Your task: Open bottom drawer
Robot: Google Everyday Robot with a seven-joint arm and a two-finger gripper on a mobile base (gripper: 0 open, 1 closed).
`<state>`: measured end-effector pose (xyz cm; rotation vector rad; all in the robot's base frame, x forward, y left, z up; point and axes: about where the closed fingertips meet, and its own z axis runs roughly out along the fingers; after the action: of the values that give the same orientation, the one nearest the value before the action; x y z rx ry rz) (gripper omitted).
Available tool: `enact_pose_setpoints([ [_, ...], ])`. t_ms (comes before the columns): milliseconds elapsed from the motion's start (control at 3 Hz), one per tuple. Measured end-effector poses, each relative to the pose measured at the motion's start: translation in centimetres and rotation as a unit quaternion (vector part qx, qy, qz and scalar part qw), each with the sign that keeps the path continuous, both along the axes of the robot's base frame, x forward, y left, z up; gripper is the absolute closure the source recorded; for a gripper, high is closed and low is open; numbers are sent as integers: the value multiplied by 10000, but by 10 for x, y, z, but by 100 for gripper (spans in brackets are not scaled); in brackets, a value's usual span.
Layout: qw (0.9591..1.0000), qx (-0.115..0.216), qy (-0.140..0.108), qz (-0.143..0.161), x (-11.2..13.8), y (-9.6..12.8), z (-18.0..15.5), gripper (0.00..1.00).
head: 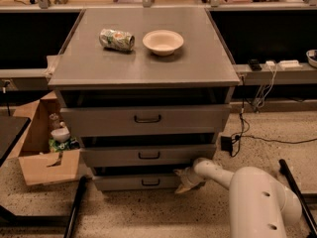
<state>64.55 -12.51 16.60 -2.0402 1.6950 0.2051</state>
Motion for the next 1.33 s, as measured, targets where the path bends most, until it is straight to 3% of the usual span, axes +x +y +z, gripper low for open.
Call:
enact_pose_setpoints([
  [667, 9993, 176, 316, 104, -33, 19, -9, 83],
  [1000, 9993, 176, 316, 104, -34, 18, -6, 82],
  [1333, 9993, 176, 317, 104, -34, 18, -6, 51],
])
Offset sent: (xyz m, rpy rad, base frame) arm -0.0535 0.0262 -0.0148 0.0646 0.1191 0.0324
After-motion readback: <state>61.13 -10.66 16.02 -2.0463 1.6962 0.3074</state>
